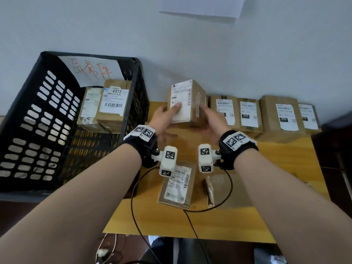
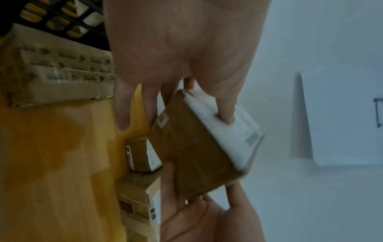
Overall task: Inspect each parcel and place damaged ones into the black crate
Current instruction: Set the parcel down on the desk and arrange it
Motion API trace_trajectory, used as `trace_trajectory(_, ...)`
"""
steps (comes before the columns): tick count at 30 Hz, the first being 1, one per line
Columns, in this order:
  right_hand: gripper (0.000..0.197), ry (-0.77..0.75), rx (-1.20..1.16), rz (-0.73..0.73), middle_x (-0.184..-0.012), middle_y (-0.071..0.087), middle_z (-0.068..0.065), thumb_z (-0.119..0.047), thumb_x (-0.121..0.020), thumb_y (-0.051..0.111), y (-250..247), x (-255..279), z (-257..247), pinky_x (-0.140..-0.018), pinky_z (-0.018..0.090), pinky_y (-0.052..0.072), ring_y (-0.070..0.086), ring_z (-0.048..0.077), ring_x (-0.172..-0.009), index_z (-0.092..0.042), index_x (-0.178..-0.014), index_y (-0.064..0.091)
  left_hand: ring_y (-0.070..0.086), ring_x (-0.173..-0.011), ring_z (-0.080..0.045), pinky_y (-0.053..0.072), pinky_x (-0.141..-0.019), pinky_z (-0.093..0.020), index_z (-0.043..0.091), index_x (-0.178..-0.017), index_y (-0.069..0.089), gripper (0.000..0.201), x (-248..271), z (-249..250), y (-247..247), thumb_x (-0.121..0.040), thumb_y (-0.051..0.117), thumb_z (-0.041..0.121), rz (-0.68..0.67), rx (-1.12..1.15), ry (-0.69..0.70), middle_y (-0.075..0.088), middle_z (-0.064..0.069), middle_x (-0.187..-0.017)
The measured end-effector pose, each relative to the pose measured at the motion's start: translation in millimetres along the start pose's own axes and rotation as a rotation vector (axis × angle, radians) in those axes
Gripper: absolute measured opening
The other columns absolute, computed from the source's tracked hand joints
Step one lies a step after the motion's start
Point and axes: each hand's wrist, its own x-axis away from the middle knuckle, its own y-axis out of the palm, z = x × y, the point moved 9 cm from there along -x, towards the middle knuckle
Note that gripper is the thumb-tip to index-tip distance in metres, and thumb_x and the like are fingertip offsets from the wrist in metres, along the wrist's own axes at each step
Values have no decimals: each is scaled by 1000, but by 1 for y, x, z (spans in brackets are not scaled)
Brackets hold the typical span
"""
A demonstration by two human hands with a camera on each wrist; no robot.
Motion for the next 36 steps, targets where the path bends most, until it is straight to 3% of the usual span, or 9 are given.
trace_trajectory(3,26,-37,82,44,-121,68,14,-28,-99,68,1,-30,-7,-78,54,64,72,35,-103,-12,-118,61,72,-106,-30,61,-79,-63,19,-146,35,67,-22,1,8,-96,71,44,24,96,-25,67,-8,-125)
trace_trajectory(8,29,-135,462,-40,-104,69,-11,-23,-103,61,15,-76,-18,-96,42,58,69,16,-100,-16,-131,68,71,-93,-18,62,-89,-50,19,-143,33,64,-68,-2,-2,-96,73,34,227,89,-34,68,-4,-111)
trace_trajectory(14,41,63,443,-107,-116,73,11,-9,-98,62,21,-130,2,-94,46,60,71,30,-107,-15,-139,61,62,-87,-11,51,-55,-14,8,-145,36,52,-123,-4,-4,-102,64,15,404,-60,-45,56,-1,-116)
trace_trajectory(17,28,113,447,-112,-107,72,12,-5,-99,57,22,-142,7,-92,43,62,72,30,-100,-13,-124,68,65,-111,-23,51,-77,-21,5,-145,45,50,-147,-19,-10,-100,64,15,452,-146,-106,61,-4,-131)
trace_trajectory(22,29,86,564,-75,-101,69,3,-7,-103,50,7,-153,-4,-82,41,65,72,23,-83,-15,-123,69,67,-115,-32,58,-96,-42,6,-146,47,53,-169,-42,0,-96,64,8,399,-202,-185,65,-14,-135)
trace_trajectory(24,29,33,613,-38,-104,68,-2,-9,-102,49,-2,-157,-10,-76,36,65,72,21,-83,-19,-116,71,66,-118,-32,57,-95,-38,7,-147,44,53,-169,-43,5,-97,63,3,388,-209,-187,63,-16,-138)
trace_trajectory(31,28,50,555,1,-114,71,4,-6,-101,50,-18,-158,-8,-86,42,64,73,23,-87,-23,-99,72,67,-118,-29,54,-89,-32,6,-146,51,47,-167,-38,10,-99,59,8,329,-278,-200,65,-13,-138)
trace_trajectory(34,24,109,532,-33,-107,75,8,-8,-101,51,-14,-150,-4,-81,41,65,75,24,-84,-20,-103,72,65,-120,-30,49,-86,-29,7,-140,61,41,-155,-25,1,-100,52,11,373,-319,-158,66,-13,-137)
trace_trajectory(36,21,171,548,-87,-105,76,9,-10,-102,54,-6,-139,4,-73,39,66,75,26,-87,-17,-110,72,61,-126,-28,47,-95,-30,10,-146,57,46,-143,-11,-10,-101,49,10,447,-361,-103,60,-11,-145)
